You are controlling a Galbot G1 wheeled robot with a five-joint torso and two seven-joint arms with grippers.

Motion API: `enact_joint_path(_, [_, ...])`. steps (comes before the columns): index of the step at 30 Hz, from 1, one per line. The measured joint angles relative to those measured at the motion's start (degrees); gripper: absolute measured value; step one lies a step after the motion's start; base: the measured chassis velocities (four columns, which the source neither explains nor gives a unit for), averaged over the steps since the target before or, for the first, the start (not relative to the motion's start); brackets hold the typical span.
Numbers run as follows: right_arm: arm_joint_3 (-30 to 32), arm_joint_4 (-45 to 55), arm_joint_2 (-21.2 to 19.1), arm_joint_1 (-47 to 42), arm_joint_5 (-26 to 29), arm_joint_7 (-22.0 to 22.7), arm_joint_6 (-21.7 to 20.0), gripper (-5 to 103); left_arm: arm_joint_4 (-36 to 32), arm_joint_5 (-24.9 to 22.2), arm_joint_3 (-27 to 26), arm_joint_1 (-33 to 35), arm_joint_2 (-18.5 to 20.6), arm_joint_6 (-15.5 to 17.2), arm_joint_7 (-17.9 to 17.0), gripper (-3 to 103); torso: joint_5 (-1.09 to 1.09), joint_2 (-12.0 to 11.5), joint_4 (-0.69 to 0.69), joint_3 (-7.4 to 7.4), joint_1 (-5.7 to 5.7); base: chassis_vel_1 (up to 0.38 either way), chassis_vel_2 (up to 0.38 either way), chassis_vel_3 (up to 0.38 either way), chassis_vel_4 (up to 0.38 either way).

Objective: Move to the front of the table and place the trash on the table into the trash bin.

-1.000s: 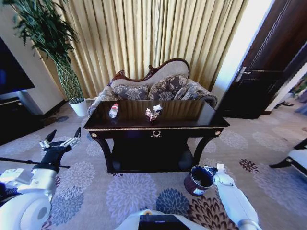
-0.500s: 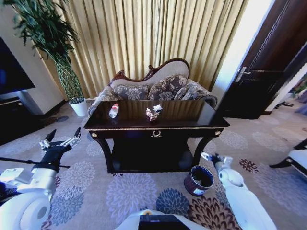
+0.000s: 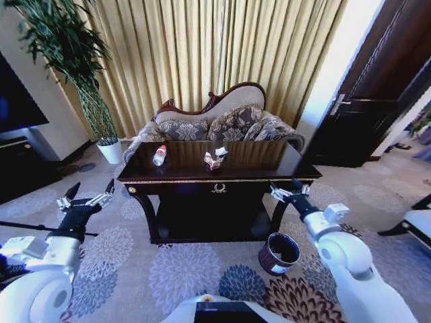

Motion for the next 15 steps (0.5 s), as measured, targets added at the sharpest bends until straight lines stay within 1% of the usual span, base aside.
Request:
enact_joint_path(10, [-0.4,1.4,-0.7,0.5,-0.1,0.1,-0.6,100,0.0,0.0,-0.2,0.0,0.0,0.0,0.0,100,0.01,0.0,-0.01,0.00,0.00,0.000,0.000,0.000,0.000])
enact_joint_path(15, [-0.5,1.5,-0.8,0.6,-0.2,0.1,-0.5,100,0.0,0.0,-0.2,0.0,0.0,0.0,0.0,100,0.01,0.0,-0.01,0.00,-0.01,-0.089,0.071,0.083,-0.075])
